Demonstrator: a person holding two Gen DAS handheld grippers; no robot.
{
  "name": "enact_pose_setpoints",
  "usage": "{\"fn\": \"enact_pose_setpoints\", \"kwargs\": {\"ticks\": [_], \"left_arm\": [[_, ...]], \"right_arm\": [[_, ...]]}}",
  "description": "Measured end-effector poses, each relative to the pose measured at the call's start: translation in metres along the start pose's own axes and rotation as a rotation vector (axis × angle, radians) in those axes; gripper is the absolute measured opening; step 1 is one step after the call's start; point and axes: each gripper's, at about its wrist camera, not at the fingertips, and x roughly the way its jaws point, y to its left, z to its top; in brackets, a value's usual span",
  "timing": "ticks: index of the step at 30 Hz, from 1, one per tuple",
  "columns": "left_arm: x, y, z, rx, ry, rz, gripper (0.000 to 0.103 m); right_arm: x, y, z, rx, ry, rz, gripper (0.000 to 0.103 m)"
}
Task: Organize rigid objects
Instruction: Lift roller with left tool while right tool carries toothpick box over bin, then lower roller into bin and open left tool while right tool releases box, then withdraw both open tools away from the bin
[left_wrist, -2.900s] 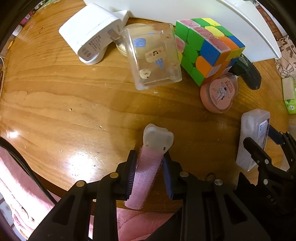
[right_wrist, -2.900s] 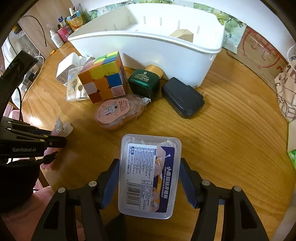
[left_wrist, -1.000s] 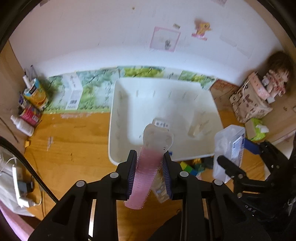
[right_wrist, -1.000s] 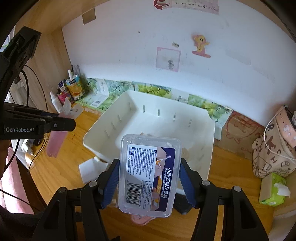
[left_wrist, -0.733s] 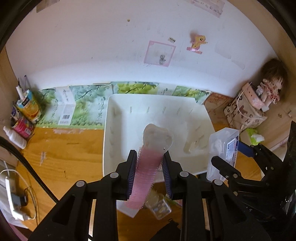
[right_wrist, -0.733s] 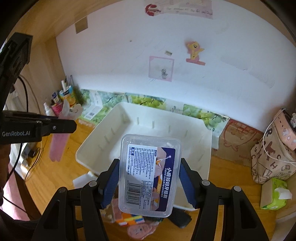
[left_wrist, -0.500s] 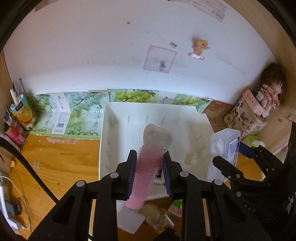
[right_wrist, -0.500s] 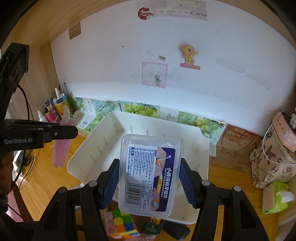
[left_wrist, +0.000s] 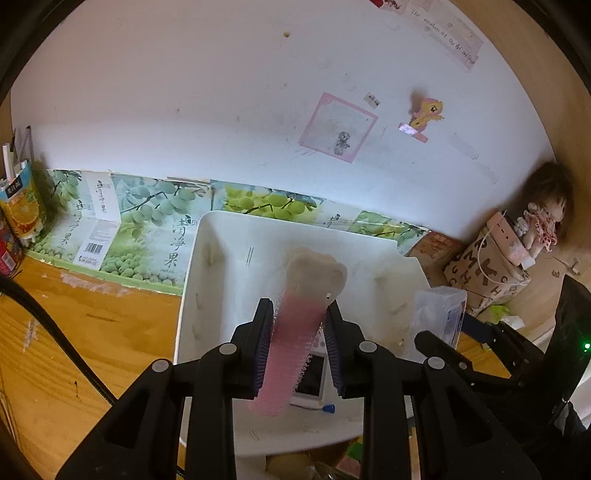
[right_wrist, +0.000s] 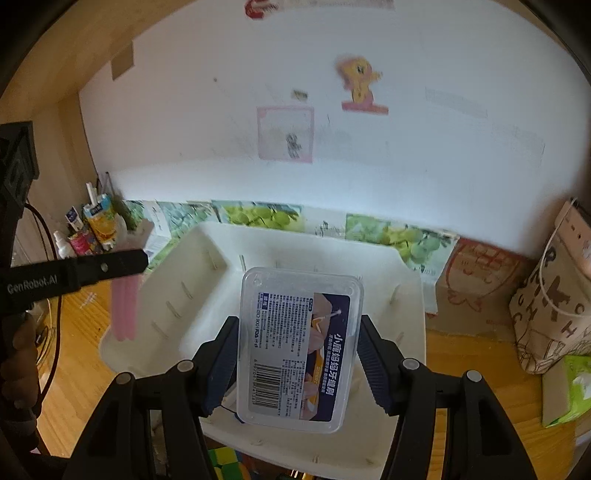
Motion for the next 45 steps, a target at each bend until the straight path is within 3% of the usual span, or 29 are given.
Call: {"fn": "enact_pose_setpoints", "kwargs": {"ticks": [13, 19, 22, 25, 33, 45], "left_arm": [[0.028, 0.000, -0.002, 0.012, 0.050, 0.007, 0.031], [0.028, 0.001, -0.001, -0.001, 0.066, 0.017, 0.041], [0.024, 0.000, 0.000, 0.003, 0.053, 0.031, 0.058], [0.017, -0.002, 0.001, 0.004, 0.031, 0.043, 0.073], [-0.009, -0.010, 0.003, 0.017, -0.012, 0.051, 0.077], [-0.082, -0.027, -0.010, 0.037, -0.133, 0.038, 0.083]], "right_arm": [[0.025, -0.011, -0.008, 0.050, 0.062, -0.003, 0.063], [0.029, -0.015, -0.009, 0.078, 0.082, 0.010, 0.063], [0.026, -0.019, -0.007, 0.099, 0.059, 0.011, 0.074], [0.019, -0.021, -0.004, 0.112, 0.035, 0.010, 0.077], [-0.007, -0.023, 0.000, 0.132, -0.025, 0.002, 0.081], [-0.073, -0.011, 0.000, 0.126, -0.179, 0.002, 0.082]]}}
